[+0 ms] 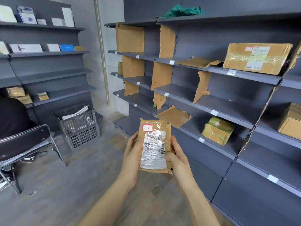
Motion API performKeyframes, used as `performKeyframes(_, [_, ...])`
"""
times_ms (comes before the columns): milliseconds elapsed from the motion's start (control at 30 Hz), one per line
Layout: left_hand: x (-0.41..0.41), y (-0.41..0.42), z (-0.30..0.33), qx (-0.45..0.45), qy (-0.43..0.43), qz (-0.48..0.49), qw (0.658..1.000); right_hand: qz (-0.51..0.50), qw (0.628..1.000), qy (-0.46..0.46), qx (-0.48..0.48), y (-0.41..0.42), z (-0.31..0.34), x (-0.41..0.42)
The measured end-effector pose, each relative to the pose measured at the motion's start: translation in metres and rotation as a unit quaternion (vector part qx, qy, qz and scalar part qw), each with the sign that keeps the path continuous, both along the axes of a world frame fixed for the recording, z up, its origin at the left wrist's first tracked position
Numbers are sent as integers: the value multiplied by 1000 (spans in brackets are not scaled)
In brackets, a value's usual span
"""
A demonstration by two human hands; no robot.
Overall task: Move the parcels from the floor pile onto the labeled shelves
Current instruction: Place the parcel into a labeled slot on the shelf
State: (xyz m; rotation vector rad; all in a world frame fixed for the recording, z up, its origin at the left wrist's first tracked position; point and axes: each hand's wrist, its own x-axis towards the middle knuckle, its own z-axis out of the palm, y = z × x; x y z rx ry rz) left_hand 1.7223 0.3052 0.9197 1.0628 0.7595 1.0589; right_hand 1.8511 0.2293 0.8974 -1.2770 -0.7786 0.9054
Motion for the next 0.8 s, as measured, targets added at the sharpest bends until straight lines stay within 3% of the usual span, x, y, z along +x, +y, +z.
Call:
performKeyframes(567, [4, 41, -6, -10, -8, 5, 1000, -5, 1000, 15, -13, 41, 2, 0])
performKeyframes(800, [4, 54, -23, -20, -15, 41, 999, 46, 998, 9, -42, 66, -5, 8])
